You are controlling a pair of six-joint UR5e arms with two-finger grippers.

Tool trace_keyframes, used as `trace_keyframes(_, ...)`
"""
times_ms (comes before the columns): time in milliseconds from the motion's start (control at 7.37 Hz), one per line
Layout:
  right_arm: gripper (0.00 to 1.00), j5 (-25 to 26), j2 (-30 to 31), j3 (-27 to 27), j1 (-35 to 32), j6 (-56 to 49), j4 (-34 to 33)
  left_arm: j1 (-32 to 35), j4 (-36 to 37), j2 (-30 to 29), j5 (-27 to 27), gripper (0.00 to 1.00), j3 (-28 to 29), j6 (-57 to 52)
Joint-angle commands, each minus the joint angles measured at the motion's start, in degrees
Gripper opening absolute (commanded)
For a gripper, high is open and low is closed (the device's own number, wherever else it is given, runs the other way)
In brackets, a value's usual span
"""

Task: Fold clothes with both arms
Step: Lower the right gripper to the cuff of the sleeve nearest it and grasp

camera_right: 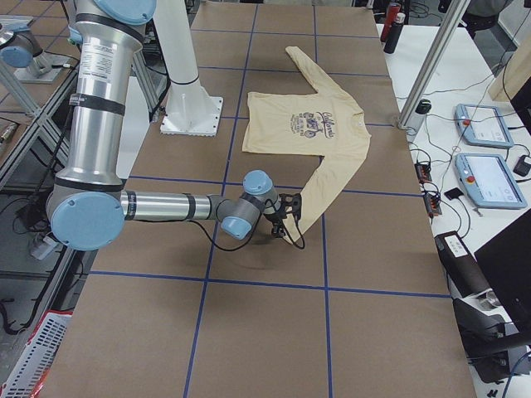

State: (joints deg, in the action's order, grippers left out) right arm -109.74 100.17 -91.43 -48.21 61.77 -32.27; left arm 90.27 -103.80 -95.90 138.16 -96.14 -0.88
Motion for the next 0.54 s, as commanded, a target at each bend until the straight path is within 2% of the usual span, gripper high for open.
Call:
trace_keyframes(0,0.04,-0.38,0.03,-0.24,0.05,-0.07,-0.07,0.00,0.00,0.01,0.00,1.00,0.07,0.00)
trace_keyframes(136,0.00,-0.39,0.03,-0.24,0.05,-0.07,-0.07,0.00,0.00,0.01,0.00,1.00,0.07,0.00)
trace_keyframes(407,0.00,-0.47,0.90,-1.28,-0.04,-0.24,-0.07,0.00,0.00,0.01,0.00,1.00,0.07,0.00)
